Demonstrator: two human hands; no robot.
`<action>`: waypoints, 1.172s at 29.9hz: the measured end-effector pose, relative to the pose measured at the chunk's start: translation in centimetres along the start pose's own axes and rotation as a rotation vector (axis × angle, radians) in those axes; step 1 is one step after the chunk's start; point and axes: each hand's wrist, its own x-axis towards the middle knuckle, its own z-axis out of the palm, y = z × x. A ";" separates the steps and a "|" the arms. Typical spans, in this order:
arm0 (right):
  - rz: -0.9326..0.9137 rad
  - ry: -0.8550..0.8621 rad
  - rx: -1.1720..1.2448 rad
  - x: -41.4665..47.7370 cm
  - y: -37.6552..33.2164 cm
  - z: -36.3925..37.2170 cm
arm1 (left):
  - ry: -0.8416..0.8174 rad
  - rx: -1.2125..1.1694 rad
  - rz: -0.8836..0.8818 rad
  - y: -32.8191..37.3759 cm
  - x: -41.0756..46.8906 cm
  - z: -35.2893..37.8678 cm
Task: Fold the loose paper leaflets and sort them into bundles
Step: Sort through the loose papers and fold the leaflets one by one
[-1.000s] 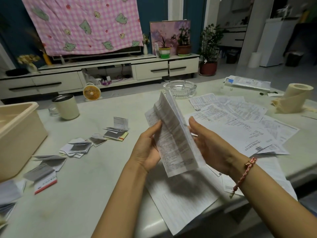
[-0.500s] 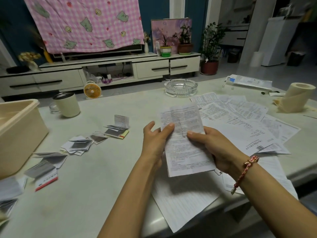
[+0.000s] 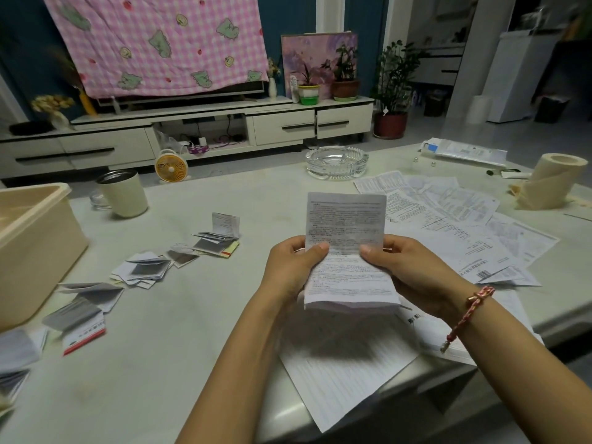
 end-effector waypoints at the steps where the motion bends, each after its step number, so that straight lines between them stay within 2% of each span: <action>1: 0.004 -0.004 0.016 -0.1 -0.1 0.0 | -0.004 0.006 0.000 0.0 0.0 0.0; 4: -0.029 -0.001 0.021 -0.2 -0.1 0.1 | -0.009 -0.021 -0.006 0.2 0.0 -0.3; 6: -0.085 0.013 -0.023 -0.4 -0.1 0.2 | 0.000 -0.140 -0.033 0.5 0.0 -0.3; 10: -0.151 0.075 -0.095 -0.3 0.0 0.0 | -0.033 -0.400 -0.217 0.8 0.0 -0.1; 14: -0.251 0.113 -0.181 -0.1 0.2 0.2 | -0.201 -0.253 -0.291 0.4 -0.3 0.2; 18: -0.267 0.115 -0.252 -0.1 0.4 0.3 | -0.127 -0.151 -0.203 -0.1 -0.4 0.5; 24: -0.145 0.166 -0.186 0.1 0.1 0.6 | 0.020 -0.065 -0.081 -0.2 -0.1 0.5; 30: -0.049 0.018 -0.173 -0.3 0.4 0.9 | 0.145 0.026 0.062 -0.4 -0.2 0.6; 35: -0.085 0.097 -0.214 -0.2 0.5 1.2 | 0.206 0.159 0.195 -0.6 0.0 1.0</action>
